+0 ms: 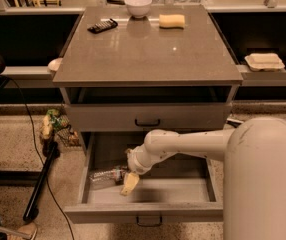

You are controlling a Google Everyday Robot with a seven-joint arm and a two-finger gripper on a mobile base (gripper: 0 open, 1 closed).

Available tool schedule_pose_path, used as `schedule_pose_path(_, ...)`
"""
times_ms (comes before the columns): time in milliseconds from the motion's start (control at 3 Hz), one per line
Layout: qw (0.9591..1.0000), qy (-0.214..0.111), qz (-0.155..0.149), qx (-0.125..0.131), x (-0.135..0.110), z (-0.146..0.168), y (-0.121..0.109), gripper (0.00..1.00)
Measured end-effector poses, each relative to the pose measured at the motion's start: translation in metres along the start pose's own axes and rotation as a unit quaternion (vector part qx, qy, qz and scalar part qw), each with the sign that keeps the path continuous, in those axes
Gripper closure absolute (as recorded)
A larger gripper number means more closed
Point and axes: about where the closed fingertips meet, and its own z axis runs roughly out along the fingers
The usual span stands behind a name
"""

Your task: Pick water bottle from middle drawer and place on counter

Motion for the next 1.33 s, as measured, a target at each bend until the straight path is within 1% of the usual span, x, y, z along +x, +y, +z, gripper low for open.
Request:
schedule_pose_path(333,0.9997,-0.016,-0.011,0.013,-0.006,0.034,-0.001,0.0)
schedule_pose_path(667,0.9994,-0.021,-0.021,0.019,-0.008,0.062,-0.003,0.0)
schedule_pose_path(1000,0.9994,-0.019,-0.024,0.016,-0.005,0.084,-0.004,0.18)
schedule_pose_path(1333,0.9995,-0.012,-0.025,0.018,-0.001,0.094,-0.005,0.41)
